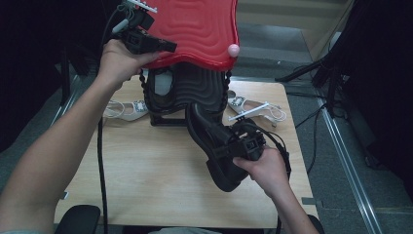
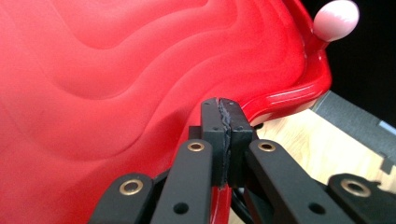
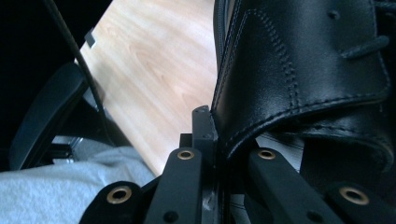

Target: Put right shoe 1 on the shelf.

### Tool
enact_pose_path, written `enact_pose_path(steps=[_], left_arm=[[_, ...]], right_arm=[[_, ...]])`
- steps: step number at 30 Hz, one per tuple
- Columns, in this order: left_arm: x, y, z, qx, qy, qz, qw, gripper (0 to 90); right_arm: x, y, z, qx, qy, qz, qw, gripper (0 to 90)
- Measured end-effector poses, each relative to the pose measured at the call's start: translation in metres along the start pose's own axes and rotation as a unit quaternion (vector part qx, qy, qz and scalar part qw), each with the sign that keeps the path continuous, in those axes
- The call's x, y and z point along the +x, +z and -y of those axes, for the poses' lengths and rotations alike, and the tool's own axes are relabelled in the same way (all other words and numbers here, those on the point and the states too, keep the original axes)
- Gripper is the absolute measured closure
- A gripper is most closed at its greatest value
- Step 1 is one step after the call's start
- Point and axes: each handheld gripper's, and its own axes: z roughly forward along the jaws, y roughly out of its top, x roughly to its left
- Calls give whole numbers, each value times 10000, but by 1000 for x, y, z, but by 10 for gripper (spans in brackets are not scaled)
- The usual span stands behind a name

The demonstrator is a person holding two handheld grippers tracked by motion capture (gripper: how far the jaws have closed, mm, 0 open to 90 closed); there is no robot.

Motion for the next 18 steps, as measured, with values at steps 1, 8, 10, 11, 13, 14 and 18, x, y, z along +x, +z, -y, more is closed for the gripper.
enact_pose_path(steps=[1,8,10,11,13,14,18], left_arm=[[0,0,0,-16,-49,9,10000,900],[2,3,-3,135,-90,-28,9999,900],[2,3,-4,147,-96,0,9998,900],[2,4,-4,152,-90,8,9998,900],[2,4,-4,174,-80,21,9998,900],[3,4,-4,179,-99,28,9998,900],[4,3,-3,198,-124,41,9997,900]], right_arm=[[0,-1,-3,-21,16,25,10000,878],[-7,6,-34,-215,-45,422,9989,878],[-10,8,-41,-292,-41,417,9987,878],[-10,8,-46,-308,-33,467,9984,878],[-10,9,-54,-371,-36,588,9976,878],[-10,10,-57,-396,-60,643,9971,878],[-14,14,-68,-471,7,787,9958,878]])
